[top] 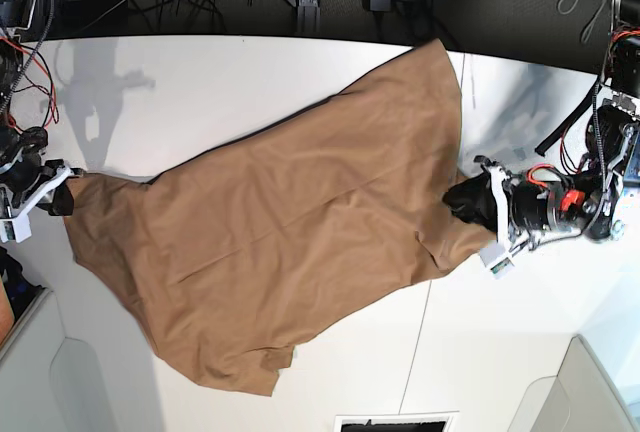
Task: Layout the t-shirt on the table in an organized manner, then fold the t-shirt properly
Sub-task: 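Drag the shirt with both grippers to spread it flat, then release the shirt with the left gripper and lift it away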
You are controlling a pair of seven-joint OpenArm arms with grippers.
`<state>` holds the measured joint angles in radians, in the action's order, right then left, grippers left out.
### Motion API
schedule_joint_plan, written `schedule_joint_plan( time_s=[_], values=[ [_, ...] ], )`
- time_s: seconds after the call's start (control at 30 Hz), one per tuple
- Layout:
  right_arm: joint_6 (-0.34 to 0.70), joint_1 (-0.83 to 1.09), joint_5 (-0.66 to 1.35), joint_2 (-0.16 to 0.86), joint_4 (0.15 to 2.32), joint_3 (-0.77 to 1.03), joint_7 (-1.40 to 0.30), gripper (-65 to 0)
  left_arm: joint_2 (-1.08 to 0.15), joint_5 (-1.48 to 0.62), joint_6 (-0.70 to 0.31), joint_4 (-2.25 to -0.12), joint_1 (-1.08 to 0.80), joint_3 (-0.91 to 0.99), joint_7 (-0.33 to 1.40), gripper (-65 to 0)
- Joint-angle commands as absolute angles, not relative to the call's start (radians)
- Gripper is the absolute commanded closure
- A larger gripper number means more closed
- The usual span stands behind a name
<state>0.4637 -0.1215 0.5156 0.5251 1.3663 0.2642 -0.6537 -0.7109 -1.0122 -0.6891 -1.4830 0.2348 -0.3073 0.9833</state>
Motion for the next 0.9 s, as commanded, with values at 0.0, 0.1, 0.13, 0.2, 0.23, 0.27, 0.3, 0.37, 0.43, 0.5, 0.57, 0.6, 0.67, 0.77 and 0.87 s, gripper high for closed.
schedule_joint_plan(
  time_s=[0.0, 0.1, 0.13, 0.2, 0.23, 0.27, 0.3, 0.37, 0.43, 0.5, 0.57, 0.6, 0.67, 0.77, 0.87],
  values=[
    [0.467, -0.159, 0.519, 0.533, 1.352, 0.272, -0.628, -5.9, -0.72, -1.023, -0.698, -1.526, 0.226, -0.283, 0.968, -18.9],
    [0.468, -0.216, 0.5, 0.493, 1.262, 0.271, -0.627, -5.9, -0.704, -1.012, -0.698, -1.547, 0.146, -0.26, 0.965, -18.9],
    [0.468, -0.237, 0.49, 0.482, 1.233, 0.27, -0.625, -5.8, -0.697, -1.005, -0.698, -1.545, 0.123, -0.26, 0.965, -18.9],
    [0.468, -0.28, 0.478, 0.471, 1.184, 0.27, -0.624, -5.8, -0.68, -0.965, -0.698, -1.544, 0.081, -0.26, 0.947, -18.9],
    [0.467, -0.302, 0.474, 0.467, 1.163, 0.27, -0.624, -5.7, -0.67, -0.924, -0.698, -1.542, 0.067, -0.26, 0.926, -18.9],
    [0.467, -0.323, 0.472, 0.465, 1.147, 0.27, -0.624, -4.3, -0.658, -0.878, -0.698, -1.538, 0.059, -0.26, 0.901, -18.9],
    [0.468, -0.339, 0.466, 0.464, 1.132, 0.27, -0.625, -1.0, -0.649, -0.833, -0.698, -1.529, 0.051, -0.26, 0.873, -18.9],
    [0.469, -0.352, 0.432, 0.467, 1.115, 0.27, -0.633, 0.0, -0.636, -0.761, -0.698, -1.501, 0.041, -0.26, 0.832, -18.9],
    [0.471, -0.346, 0.401, 0.474, 1.1, 0.27, -0.653, 0.0, -0.629, -0.715, -0.698, -1.452, 0.042, -0.26, 0.818, -18.9],
    [0.488, -0.32, 0.405, 0.487, 1.097, 0.27, -0.659, 0.0, -0.629, -0.678, -0.698, -1.393, 0.043, -0.26, 0.786, -18.9],
    [0.509, -0.289, 0.429, 0.497, 1.097, 0.27, -0.661, 0.0, -0.628, -0.641, -0.698, -1.333, 0.055, -0.26, 0.749, -18.9],
    [0.522, -0.274, 0.459, 0.503, 1.097, 0.27, -0.665, 0.0, -0.629, -0.629, -0.698, -1.308, 0.065, -0.26, 0.735, -18.9],
    [0.529, -0.243, 0.524, 0.518, 1.098, 0.27, -0.696, 0.0, -0.628, -0.611, -0.698, -1.273, 0.092, -0.26, 0.728, -18.9],
    [0.532, -0.187, 0.622, 0.54, 1.108, 0.271, -0.771, 0.0, -0.629, -0.597, -0.698, -1.246, 0.133, -0.26, 0.729, -18.9],
    [0.551, -0.113, 0.704, 0.552, 1.149, 0.272, -0.819, 0.0, -0.629, -0.538, -0.698, -1.234, 0.172, -0.26, 0.699, -18.9]
  ],
)
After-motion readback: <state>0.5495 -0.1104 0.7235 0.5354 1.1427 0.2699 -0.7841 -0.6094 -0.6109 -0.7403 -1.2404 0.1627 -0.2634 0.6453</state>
